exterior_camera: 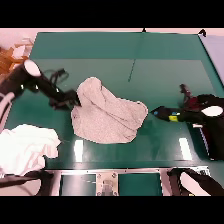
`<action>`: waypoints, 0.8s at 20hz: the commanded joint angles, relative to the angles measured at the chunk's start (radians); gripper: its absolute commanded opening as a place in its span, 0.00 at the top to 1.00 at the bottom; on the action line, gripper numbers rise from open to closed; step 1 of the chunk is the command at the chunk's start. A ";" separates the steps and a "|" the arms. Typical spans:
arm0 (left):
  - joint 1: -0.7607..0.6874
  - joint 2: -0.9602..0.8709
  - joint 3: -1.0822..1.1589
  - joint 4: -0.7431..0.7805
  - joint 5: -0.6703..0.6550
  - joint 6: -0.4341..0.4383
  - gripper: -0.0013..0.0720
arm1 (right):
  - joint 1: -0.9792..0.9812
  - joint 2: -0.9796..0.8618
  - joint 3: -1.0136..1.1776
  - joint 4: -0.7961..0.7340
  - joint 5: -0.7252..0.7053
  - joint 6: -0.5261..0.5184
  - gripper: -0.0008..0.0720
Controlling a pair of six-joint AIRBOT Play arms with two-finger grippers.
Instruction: Fold the shirts.
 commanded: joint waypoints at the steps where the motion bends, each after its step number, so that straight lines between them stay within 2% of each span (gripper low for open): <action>1: -0.102 0.152 -0.311 -0.108 0.142 -0.027 0.04 | -0.150 -0.014 0.056 -0.021 -0.003 -0.002 0.40; 4: -0.272 0.142 -0.457 -0.241 0.377 -0.027 0.04 | -0.130 -0.150 0.117 0.022 -0.019 -0.013 0.40; 6: -0.362 0.101 -0.487 -0.290 0.486 -0.027 0.04 | -0.091 -0.267 0.177 0.036 0.001 -0.013 0.40; 11: -0.429 0.051 -0.487 -0.340 0.523 -0.037 0.04 | 0.008 -0.484 0.324 0.068 0.094 -0.013 0.40; 12: -0.429 0.051 -0.487 -0.335 0.538 -0.053 0.07 | 0.032 -0.517 0.345 0.068 0.103 -0.013 0.40; 14: -0.429 0.051 -0.487 -0.335 0.579 -0.051 0.30 | 0.082 -0.571 0.379 0.068 0.105 -0.013 0.40; 15: -0.429 0.051 -0.487 -0.335 0.598 -0.050 0.50 | 0.104 -0.589 0.389 0.068 0.105 -0.013 0.41; 16: -0.428 0.051 -0.487 -0.330 0.615 -0.048 0.76 | 0.123 -0.599 0.394 0.068 0.104 -0.013 0.47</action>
